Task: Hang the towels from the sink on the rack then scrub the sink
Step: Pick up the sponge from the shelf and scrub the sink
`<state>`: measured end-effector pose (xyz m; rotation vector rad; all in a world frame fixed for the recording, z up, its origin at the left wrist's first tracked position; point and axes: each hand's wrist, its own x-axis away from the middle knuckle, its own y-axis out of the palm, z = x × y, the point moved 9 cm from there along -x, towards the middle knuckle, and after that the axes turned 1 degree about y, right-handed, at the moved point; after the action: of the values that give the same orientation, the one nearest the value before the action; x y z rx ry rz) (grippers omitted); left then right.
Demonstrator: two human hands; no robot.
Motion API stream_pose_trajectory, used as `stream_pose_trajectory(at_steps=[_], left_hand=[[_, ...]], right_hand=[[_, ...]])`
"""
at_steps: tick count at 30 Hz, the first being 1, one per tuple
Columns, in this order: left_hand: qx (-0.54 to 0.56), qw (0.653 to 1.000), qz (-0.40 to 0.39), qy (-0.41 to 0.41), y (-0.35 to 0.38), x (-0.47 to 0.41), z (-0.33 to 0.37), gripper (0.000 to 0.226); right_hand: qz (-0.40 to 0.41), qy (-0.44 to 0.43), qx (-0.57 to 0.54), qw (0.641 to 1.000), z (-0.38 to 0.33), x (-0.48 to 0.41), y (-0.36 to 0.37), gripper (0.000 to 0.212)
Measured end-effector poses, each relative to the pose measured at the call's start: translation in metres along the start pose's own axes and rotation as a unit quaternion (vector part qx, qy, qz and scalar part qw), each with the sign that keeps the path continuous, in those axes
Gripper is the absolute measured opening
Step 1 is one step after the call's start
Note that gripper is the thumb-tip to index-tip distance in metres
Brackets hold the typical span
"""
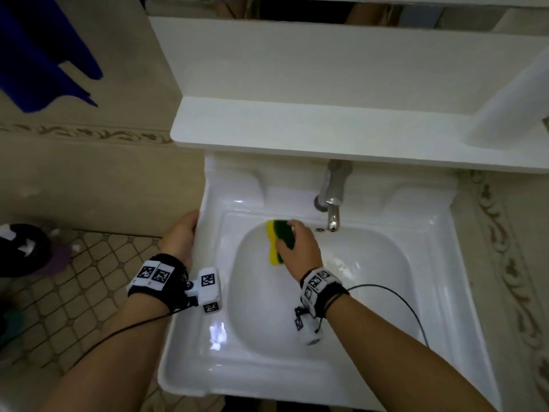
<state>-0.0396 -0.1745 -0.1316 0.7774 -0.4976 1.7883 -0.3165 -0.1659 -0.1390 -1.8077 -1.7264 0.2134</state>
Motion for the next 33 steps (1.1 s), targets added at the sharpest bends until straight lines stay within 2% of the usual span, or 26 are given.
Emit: stream_pose_trajectory(at_steps=[3,6,9,13,15,19,23,25,28,30,33], left_hand=[[0.014,0.999,-0.048,0.012,0.004,0.006,0.001,0.026],[0.026,0.997,-0.069,0.009,0.0,0.007,-0.004,0.024],[0.033,0.997,-0.072,0.007,-0.009,0.011,-0.008,0.025],[0.013,0.996,-0.085,0.03,-0.014,0.016,-0.005,0.022],[0.005,0.995,-0.086,0.04,-0.015,0.02,0.0,0.019],[-0.01,0.996,-0.079,0.051,-0.008,0.023,0.01,0.023],[-0.022,0.993,-0.065,0.091,0.015,0.02,0.02,0.031],[-0.017,0.993,-0.081,0.089,0.039,0.021,0.019,0.024],[0.003,0.994,-0.082,0.072,0.057,0.021,0.015,0.016],[0.005,0.994,-0.083,0.069,0.073,0.023,0.01,0.017],[0.006,0.995,-0.08,0.064,0.093,0.026,-0.001,0.019]], right_hand=[[0.114,0.02,0.031,0.993,-0.023,-0.024,-0.01,0.052],[0.15,0.096,0.089,0.98,-0.022,-0.055,-0.025,0.055],[0.129,0.14,0.14,0.972,-0.022,-0.073,-0.019,0.055],[0.06,0.069,0.161,0.983,-0.043,-0.079,0.003,0.048],[0.031,0.041,0.126,0.991,-0.048,-0.069,0.01,0.045],[0.005,0.058,-0.012,0.998,-0.025,-0.023,0.008,0.034],[0.008,0.092,0.046,0.995,0.029,0.021,-0.032,0.035],[0.061,0.137,0.069,0.986,0.062,0.033,-0.081,0.04],[0.187,0.177,0.067,0.964,0.082,0.033,-0.159,0.049],[0.249,0.17,0.076,0.95,0.082,0.022,-0.206,0.054],[0.286,0.142,0.089,0.944,0.073,-0.009,-0.247,0.053]])
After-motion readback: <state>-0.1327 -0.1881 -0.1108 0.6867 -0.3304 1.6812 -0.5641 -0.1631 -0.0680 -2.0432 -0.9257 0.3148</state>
